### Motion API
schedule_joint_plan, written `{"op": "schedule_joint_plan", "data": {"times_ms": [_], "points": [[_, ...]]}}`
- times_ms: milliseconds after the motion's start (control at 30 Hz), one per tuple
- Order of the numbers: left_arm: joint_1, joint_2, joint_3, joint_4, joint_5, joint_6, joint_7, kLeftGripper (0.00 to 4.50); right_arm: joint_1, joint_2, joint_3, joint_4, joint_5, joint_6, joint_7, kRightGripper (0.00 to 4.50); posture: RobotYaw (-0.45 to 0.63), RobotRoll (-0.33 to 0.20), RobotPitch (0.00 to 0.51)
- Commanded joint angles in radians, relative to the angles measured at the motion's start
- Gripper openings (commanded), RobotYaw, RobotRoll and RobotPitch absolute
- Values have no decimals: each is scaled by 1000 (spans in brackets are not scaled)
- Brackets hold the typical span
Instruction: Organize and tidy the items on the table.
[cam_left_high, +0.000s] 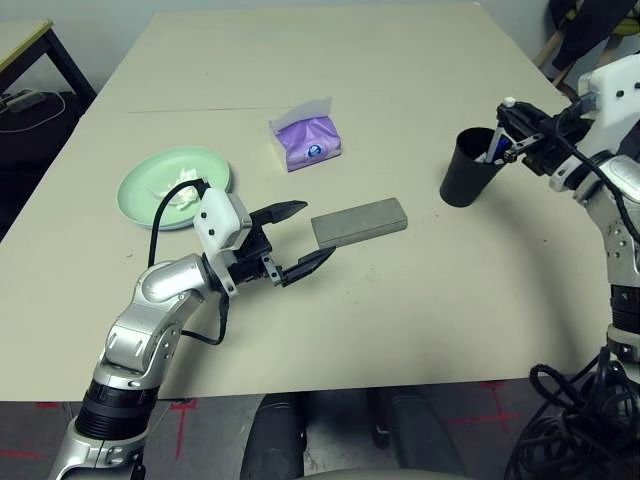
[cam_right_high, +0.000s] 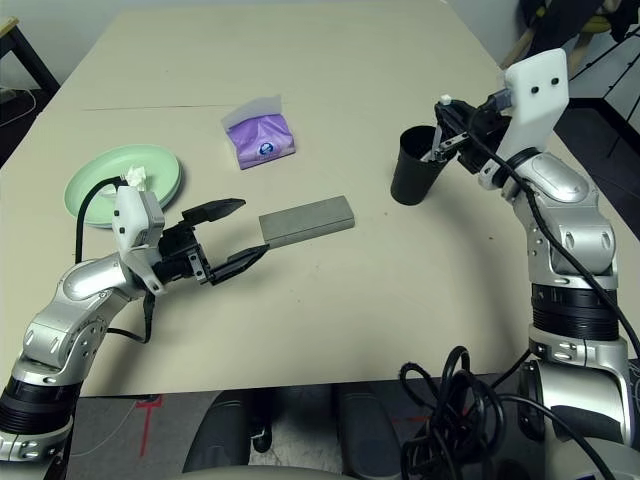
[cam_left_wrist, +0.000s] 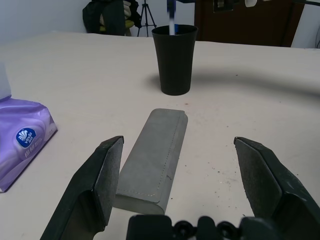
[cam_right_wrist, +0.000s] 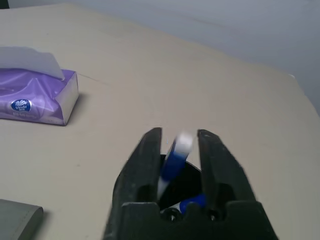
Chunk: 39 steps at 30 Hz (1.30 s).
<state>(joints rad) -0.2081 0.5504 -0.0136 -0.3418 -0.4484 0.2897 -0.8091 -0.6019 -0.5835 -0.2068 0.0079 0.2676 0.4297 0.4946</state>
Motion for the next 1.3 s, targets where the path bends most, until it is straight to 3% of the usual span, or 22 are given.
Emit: {"op": "schedule_joint_plan", "data": {"times_ms": [33, 167, 467, 867, 1133, 1300], "points": [[2, 2, -10, 0, 13, -5, -6, 4500, 12, -8, 11, 11, -12, -3, 6, 2926, -24, 0, 163], [3, 0, -8, 1, 15, -8, -5, 4500, 5, -2, 18, 11, -13, -2, 11, 4452, -16, 0, 156], [-23, -21, 4, 29, 32, -32, 28, 4500, -14, 46, 35, 1, -15, -57, -2, 4481, 1, 0, 130], [-127, -140, 125, 133, 91, -70, 286, 4500, -50, 114, -8, 182, -117, -259, -230, 4481, 10, 0, 116], [-155, -231, 310, 172, 110, -93, 573, 4500, 29, 151, -87, 155, -115, -281, -375, 4481, 11, 0, 112], [-122, -238, 326, 161, 118, -95, 608, 4500, 104, 187, -108, 97, -91, -276, -391, 4481, 6, 0, 109]]}}
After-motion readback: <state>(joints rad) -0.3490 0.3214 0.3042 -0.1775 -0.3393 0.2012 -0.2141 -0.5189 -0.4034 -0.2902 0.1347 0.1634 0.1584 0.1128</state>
